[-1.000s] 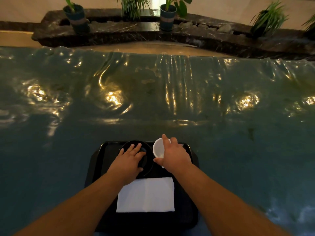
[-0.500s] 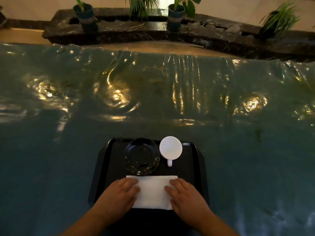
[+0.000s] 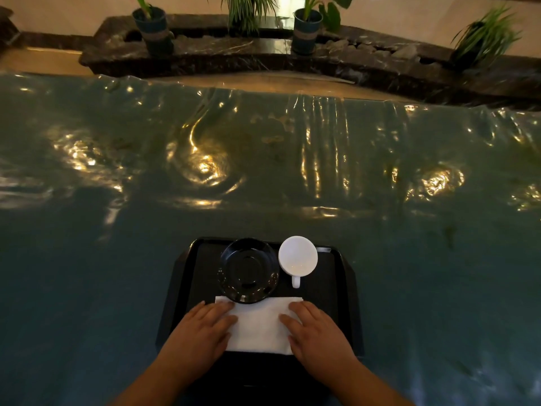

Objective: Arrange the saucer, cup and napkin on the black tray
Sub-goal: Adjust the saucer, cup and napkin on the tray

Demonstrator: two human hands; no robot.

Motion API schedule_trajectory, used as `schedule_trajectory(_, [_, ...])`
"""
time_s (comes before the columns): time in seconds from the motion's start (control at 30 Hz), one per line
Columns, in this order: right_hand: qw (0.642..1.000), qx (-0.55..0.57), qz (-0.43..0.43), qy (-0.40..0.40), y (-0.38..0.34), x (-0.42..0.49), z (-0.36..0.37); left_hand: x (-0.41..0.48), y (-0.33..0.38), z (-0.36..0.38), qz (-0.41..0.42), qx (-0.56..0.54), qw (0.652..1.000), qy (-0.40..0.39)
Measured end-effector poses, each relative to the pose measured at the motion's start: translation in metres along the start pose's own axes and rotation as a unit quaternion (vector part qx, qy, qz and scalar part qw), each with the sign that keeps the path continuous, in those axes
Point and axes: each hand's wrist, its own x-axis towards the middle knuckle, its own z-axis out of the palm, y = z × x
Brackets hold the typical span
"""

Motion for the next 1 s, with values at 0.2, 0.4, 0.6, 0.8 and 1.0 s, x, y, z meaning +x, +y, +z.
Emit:
schedule_trajectory(0.2, [1.0, 0.011, 0.005, -0.018, -0.005, 0.014, -0.007, 0.003, -0.008, -0.007, -0.021, 0.0, 0.999, -0.029])
schedule_trajectory(0.4, [0.999, 0.008, 0.003, -0.036, -0.008, 0.025, -0.015, 0.008, -0.009, -0.012, -0.021, 0.021, 0.999, -0.026])
schedule_trajectory(0.6, [0.999, 0.031, -0.012, 0.034, -0.016, 0.036, -0.044, 0.023, 0.001, -0.03, -0.018, -0.003, 0.999, 0.028])
schedule_trajectory(0.8, [0.977, 0.085, 0.161, 0.116, 0.002, 0.075, -0.093, 0.074, 0.024, -0.06, -0.097, -0.022, 0.993, 0.066])
schedule_trajectory(1.0, [0.969, 0.08, 0.229, -0.054, 0.015, 0.11, -0.105, 0.107, 0.026, -0.065, -0.156, 0.006, 0.979, -0.131])
